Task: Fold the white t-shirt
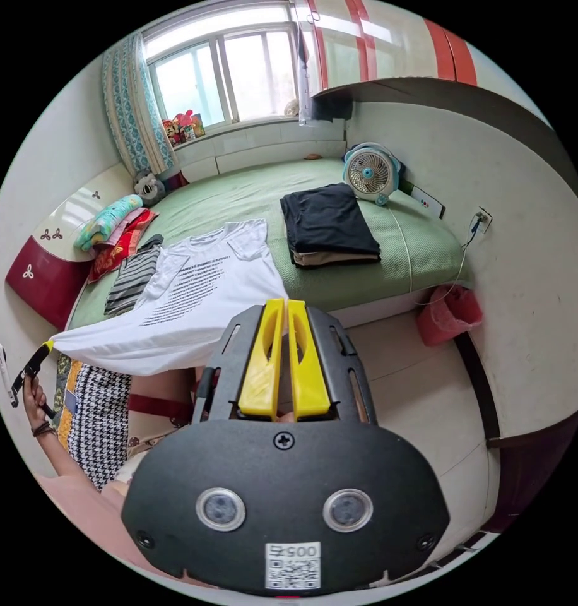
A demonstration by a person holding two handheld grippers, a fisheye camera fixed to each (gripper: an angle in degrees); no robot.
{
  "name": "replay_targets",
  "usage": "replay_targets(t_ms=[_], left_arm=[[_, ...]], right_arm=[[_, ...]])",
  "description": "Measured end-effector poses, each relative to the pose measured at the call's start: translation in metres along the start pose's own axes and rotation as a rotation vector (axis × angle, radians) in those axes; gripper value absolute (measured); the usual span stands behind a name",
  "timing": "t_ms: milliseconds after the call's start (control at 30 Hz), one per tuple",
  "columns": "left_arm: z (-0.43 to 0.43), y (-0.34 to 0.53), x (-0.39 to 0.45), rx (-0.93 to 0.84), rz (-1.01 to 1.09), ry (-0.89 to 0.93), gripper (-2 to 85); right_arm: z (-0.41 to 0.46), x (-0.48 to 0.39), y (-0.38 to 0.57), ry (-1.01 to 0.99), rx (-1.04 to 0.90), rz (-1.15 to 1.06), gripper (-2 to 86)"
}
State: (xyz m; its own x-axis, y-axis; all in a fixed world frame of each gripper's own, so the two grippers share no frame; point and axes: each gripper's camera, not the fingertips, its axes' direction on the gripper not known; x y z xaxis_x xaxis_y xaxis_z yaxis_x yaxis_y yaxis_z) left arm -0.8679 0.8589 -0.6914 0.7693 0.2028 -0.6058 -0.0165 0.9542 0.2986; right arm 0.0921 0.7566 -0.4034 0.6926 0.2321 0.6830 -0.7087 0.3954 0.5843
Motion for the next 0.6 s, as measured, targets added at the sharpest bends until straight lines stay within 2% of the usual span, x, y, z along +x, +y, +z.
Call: replay_targets(t_ms=[333, 600], left_arm=[[-0.01, -0.018, -0.003, 0.077, -0.001, -0.014, 0.1], [0.07, -0.055, -0.016, 0.001, -0.03, -0.017, 0.1]], right_arm=[[-0.013, 0.0, -0.013, 0.0, 0.059, 0.005, -1.5], [0.041, 0.002, -0.043, 0.003, 0.012, 0.037, -1.5]])
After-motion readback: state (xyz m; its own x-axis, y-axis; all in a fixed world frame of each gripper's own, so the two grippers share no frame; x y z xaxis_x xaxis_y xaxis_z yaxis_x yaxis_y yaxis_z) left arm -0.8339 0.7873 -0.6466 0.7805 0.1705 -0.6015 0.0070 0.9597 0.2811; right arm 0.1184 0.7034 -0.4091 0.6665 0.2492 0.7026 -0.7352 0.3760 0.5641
